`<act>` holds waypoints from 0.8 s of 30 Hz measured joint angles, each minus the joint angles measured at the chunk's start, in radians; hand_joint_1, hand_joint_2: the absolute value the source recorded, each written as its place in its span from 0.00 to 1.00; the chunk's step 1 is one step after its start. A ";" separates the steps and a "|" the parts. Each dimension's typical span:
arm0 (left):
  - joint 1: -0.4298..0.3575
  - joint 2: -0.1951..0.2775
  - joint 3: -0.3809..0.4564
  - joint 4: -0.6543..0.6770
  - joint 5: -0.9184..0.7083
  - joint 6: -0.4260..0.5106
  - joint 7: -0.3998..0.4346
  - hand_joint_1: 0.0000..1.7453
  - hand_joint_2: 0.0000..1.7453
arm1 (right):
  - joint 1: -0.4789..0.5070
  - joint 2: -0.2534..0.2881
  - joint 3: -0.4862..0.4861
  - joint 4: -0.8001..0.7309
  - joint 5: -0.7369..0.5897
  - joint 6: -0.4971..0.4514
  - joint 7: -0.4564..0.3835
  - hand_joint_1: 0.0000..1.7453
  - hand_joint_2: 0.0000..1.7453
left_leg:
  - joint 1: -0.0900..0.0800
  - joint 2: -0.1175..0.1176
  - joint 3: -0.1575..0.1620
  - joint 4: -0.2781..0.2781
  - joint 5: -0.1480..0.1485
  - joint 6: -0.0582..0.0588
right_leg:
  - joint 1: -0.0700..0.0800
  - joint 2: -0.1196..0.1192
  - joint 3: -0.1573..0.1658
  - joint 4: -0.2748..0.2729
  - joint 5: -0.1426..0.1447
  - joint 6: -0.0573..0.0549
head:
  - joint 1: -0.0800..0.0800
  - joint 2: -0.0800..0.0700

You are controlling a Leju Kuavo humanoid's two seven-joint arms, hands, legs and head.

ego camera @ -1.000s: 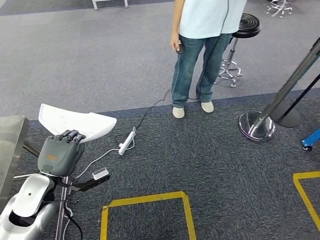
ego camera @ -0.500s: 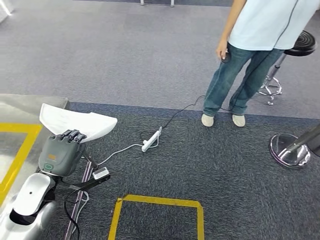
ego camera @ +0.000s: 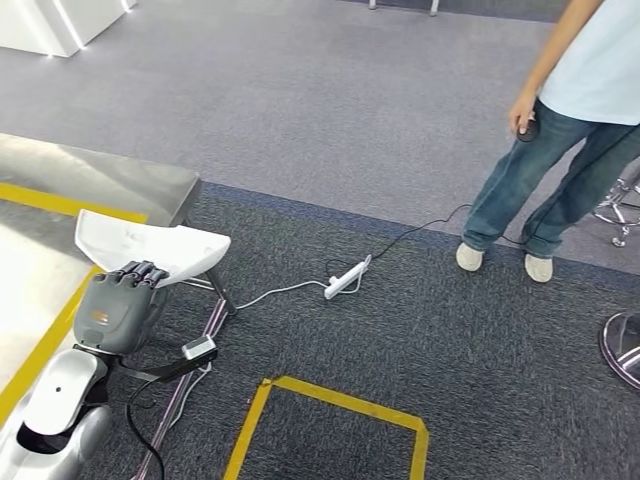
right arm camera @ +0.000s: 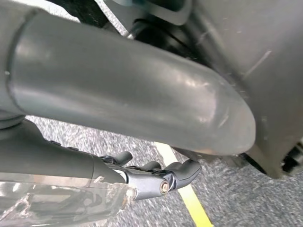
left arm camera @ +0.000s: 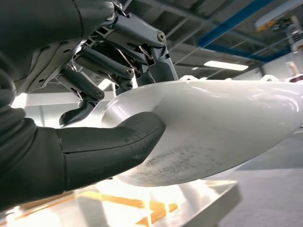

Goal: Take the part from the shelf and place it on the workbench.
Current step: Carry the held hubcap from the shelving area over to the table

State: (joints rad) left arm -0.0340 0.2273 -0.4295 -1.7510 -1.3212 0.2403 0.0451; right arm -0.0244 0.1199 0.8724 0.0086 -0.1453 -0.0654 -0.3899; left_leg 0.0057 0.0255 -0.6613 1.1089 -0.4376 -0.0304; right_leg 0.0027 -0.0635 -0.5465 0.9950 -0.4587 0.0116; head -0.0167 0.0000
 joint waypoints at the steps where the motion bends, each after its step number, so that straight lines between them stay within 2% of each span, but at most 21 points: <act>1: -0.001 0.000 0.000 0.000 0.000 0.000 0.000 1.00 1.00 | -0.001 0.000 0.000 0.000 0.000 0.000 0.000 0.00 0.00 | -0.002 0.020 0.035 -0.061 0.018 0.003 | 0.003 -0.011 0.002 0.002 -0.003 0.004 | 0.000 0.000; 2: -0.001 -0.001 0.000 0.000 0.000 0.000 0.000 1.00 1.00 | -0.001 0.000 0.000 0.000 0.000 -0.001 0.000 0.00 0.00 | -0.005 0.034 0.057 -0.102 0.026 0.007 | 0.006 -0.021 0.003 0.003 -0.006 0.009 | 0.001 0.000; 3: -0.001 -0.001 0.001 0.000 0.000 0.000 0.000 1.00 1.00 | -0.001 0.001 0.000 0.000 -0.001 -0.001 0.000 0.00 0.00 | -0.008 0.039 0.065 -0.120 0.024 0.013 | 0.009 -0.030 0.005 0.004 -0.009 0.013 | 0.001 0.000; 5: 0.001 0.000 0.001 0.000 0.000 0.000 0.000 1.00 1.00 | -0.002 0.001 0.000 0.000 -0.001 -0.003 0.001 0.00 0.00 | -0.009 0.015 0.063 -0.123 0.025 0.025 | 0.008 -0.045 0.008 0.004 -0.014 0.022 | 0.002 0.000; 6: 0.002 0.000 0.001 -0.001 0.000 0.000 0.000 1.00 1.00 | -0.003 0.001 0.000 0.000 -0.001 -0.003 0.002 0.00 0.00 | -0.006 0.003 0.063 -0.124 0.026 0.031 | 0.006 -0.032 0.006 0.012 -0.022 0.028 | 0.003 0.000; 7: 0.001 0.000 0.001 -0.001 0.000 0.000 0.000 1.00 1.00 | -0.004 0.001 0.000 0.000 -0.001 -0.004 0.002 0.00 0.00 | -0.004 -0.007 0.063 -0.125 0.028 0.036 | 0.004 -0.010 -0.005 0.037 -0.039 0.033 | 0.005 0.000; 9: 0.001 0.000 0.001 -0.001 0.000 0.000 0.000 1.00 1.00 | -0.006 0.001 0.000 0.000 -0.004 -0.004 0.001 0.00 0.00 | 0.000 -0.025 0.063 -0.126 0.030 0.043 | 0.002 0.043 -0.057 0.151 -0.097 0.040 | 0.010 0.000; 10: 0.001 0.000 0.002 -0.001 0.000 0.000 0.000 1.00 1.00 | -0.006 0.001 0.000 0.000 -0.011 -0.004 0.001 0.00 0.00 | 0.000 -0.036 0.062 -0.125 0.031 0.046 | 0.002 0.055 -0.093 0.224 -0.126 0.041 | 0.011 0.000; 11: 0.001 0.000 0.001 -0.001 0.000 -0.001 0.000 1.00 1.00 | -0.006 0.001 0.000 0.000 -0.024 -0.004 0.001 0.00 0.00 | -0.001 -0.048 0.062 -0.125 0.031 0.047 | 0.002 0.059 -0.122 0.280 -0.141 0.041 | 0.011 0.000; 12: 0.001 0.000 0.001 -0.001 0.000 -0.001 0.000 1.00 1.00 | -0.006 0.001 0.000 0.000 -0.037 -0.004 0.001 0.00 0.00 | -0.001 -0.062 0.063 -0.125 0.031 0.047 | 0.002 0.060 -0.137 0.304 -0.139 0.041 | 0.011 0.000; 13: 0.002 0.000 0.001 -0.001 0.000 -0.001 0.000 1.00 1.00 | -0.005 0.001 0.000 0.000 -0.049 -0.004 0.001 0.00 0.00 | -0.001 -0.076 0.064 -0.125 0.031 0.046 | 0.001 0.062 -0.132 0.286 -0.117 0.039 | 0.011 0.000; 14: 0.002 0.000 0.001 -0.001 0.000 -0.001 0.000 1.00 1.00 | -0.004 0.001 0.000 0.000 -0.055 -0.004 0.002 0.00 0.00 | 0.000 -0.091 0.065 -0.125 0.032 0.045 | -0.001 0.071 -0.109 0.231 -0.080 0.037 | 0.011 0.000; 15: 0.001 0.000 0.001 -0.001 0.000 -0.001 0.000 1.00 1.00 | -0.003 0.001 0.000 0.000 -0.057 -0.004 0.002 0.00 0.00 | 0.001 -0.104 0.065 -0.124 0.033 0.043 | -0.004 0.096 -0.077 0.159 -0.044 0.036 | 0.011 0.000; 16: 0.001 0.000 0.001 -0.001 0.000 -0.003 0.000 1.00 1.00 | -0.002 0.001 0.000 0.000 -0.057 -0.004 0.002 0.00 0.00 | 0.001 -0.118 0.063 -0.122 0.033 0.039 | -0.010 0.127 -0.047 0.090 -0.019 0.035 | 0.011 0.000; 17: 0.000 0.000 0.001 -0.001 -0.001 -0.005 0.001 1.00 1.00 | -0.002 0.002 0.000 0.000 -0.057 -0.004 0.002 0.00 0.00 | 0.002 -0.130 0.059 -0.121 0.036 0.034 | -0.014 0.152 -0.026 0.043 -0.005 0.034 | 0.010 0.000; 18: -0.001 0.000 0.001 -0.001 -0.001 -0.006 0.002 1.00 1.00 | -0.001 0.002 0.000 0.000 -0.058 -0.004 0.002 0.00 0.00 | 0.003 -0.141 0.053 -0.121 0.039 0.027 | -0.016 0.169 -0.015 0.020 -0.003 0.033 | 0.010 0.000; 19: -0.001 0.000 0.001 -0.001 -0.001 -0.008 0.003 1.00 1.00 | -0.002 0.003 0.000 0.000 -0.058 -0.004 0.002 0.00 0.00 | 0.004 -0.154 0.048 -0.121 0.044 0.020 | -0.014 0.167 -0.012 0.015 -0.005 0.030 | 0.009 0.000; 20: 0.000 0.000 0.002 -0.001 -0.002 -0.010 0.004 1.00 1.00 | -0.002 0.004 0.000 0.000 -0.058 -0.004 0.003 0.00 0.00 | 0.008 -0.165 0.044 -0.124 0.048 0.013 | -0.012 0.155 -0.012 0.016 -0.003 0.025 | 0.009 0.000; 21: 0.001 0.000 0.002 -0.001 -0.003 -0.011 0.005 1.00 1.00 | -0.002 0.005 0.000 0.000 -0.058 -0.004 0.002 0.00 0.00 | 0.008 -0.159 0.040 -0.121 0.047 0.008 | -0.012 0.141 -0.011 0.014 0.000 0.019 | 0.009 0.000; 22: 0.000 0.000 0.002 -0.001 -0.004 -0.013 0.006 1.00 1.00 | -0.003 0.006 0.000 0.000 -0.060 -0.005 0.002 0.00 0.00 | 0.007 -0.137 0.031 -0.106 0.035 0.004 | -0.011 0.128 -0.009 0.010 0.003 0.013 | 0.006 0.000; 24: -0.004 0.000 0.001 -0.001 -0.006 -0.016 0.008 1.00 1.00 | -0.003 0.007 0.000 0.000 -0.062 -0.005 0.002 0.00 0.00 | 0.004 -0.075 -0.010 -0.017 -0.021 -0.001 | -0.009 0.098 -0.008 0.005 0.007 0.002 | 0.001 0.000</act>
State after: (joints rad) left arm -0.0376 0.2269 -0.4281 -1.7515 -1.3276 0.2243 0.0531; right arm -0.0273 0.1266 0.8724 0.0086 -0.2078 -0.0707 -0.3879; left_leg 0.0093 -0.0494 -0.6715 1.0921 -0.4589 -0.0317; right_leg -0.0064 0.0342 -0.5543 0.9996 -0.4521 0.0139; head -0.0154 0.0000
